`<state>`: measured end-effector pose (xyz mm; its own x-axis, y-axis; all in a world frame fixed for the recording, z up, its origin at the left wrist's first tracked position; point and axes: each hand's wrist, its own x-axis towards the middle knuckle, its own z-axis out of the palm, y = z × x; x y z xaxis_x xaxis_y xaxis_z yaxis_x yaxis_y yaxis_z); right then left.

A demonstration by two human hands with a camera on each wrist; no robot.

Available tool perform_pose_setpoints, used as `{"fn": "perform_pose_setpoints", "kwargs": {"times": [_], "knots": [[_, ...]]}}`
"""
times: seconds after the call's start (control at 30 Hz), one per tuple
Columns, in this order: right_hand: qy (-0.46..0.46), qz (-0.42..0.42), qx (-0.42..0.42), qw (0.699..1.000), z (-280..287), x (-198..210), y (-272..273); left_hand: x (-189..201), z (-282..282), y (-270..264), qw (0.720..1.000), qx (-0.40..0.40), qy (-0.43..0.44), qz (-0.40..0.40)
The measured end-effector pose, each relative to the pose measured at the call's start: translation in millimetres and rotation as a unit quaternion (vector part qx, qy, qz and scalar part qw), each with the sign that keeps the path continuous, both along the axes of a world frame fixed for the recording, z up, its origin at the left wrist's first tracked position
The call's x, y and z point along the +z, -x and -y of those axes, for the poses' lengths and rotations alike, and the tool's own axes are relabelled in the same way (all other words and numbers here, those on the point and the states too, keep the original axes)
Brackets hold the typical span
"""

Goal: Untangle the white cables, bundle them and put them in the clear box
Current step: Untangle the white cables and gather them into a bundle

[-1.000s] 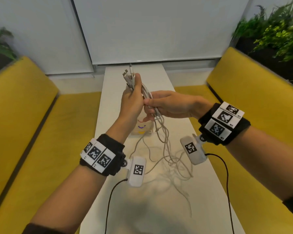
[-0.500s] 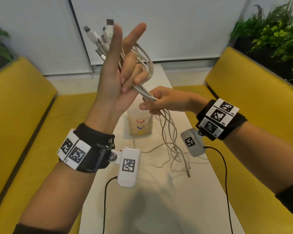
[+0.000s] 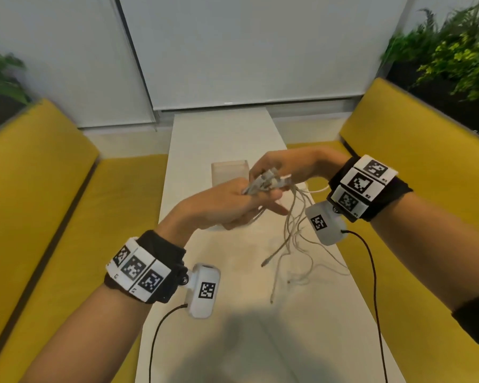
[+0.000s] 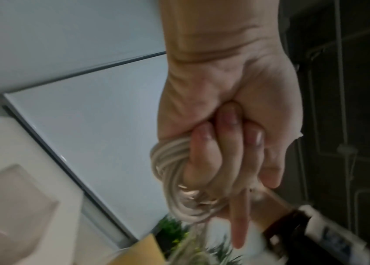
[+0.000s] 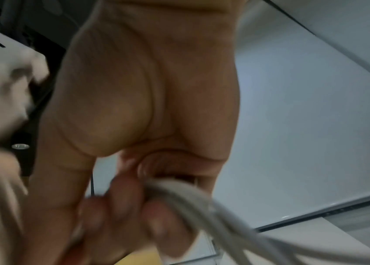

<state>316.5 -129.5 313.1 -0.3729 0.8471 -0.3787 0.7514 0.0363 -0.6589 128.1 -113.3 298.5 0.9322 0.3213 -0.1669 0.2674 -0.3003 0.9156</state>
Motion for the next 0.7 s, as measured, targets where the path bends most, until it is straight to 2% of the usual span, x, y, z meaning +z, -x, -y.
{"fn": "perform_pose_setpoints", "kwargs": {"times": [0.1,0.23,0.37,0.5,0.6,0.7], "knots": [[0.043,0.036,-0.026,0.998,-1.4,-1.8,2.0,-16.8,-1.6,-1.5,0.997,0.033,-0.044,-0.056],[0.069,0.055,-0.047,0.995,-1.1,-6.2,-0.4,-30.6,-1.6,-5.2,0.988,0.09,-0.095,-0.078],[0.087,-0.043,-0.104,0.99,0.7,-8.4,-2.9,-42.8,-2.4,-5.2,0.982,0.14,-0.118,-0.052],[0.097,-0.199,-0.192,0.956,2.7,-11.1,-0.9,-49.9,-6.7,-7.5,0.968,0.212,-0.13,0.04],[0.09,-0.263,-0.246,0.929,7.0,-15.1,11.9,-54.7,-12.9,-12.3,0.95,0.288,-0.081,0.095],[0.012,-0.272,-0.253,0.928,9.8,-26.4,29.6,-51.6,-14.6,-20.5,0.922,0.367,-0.002,0.121]]}}
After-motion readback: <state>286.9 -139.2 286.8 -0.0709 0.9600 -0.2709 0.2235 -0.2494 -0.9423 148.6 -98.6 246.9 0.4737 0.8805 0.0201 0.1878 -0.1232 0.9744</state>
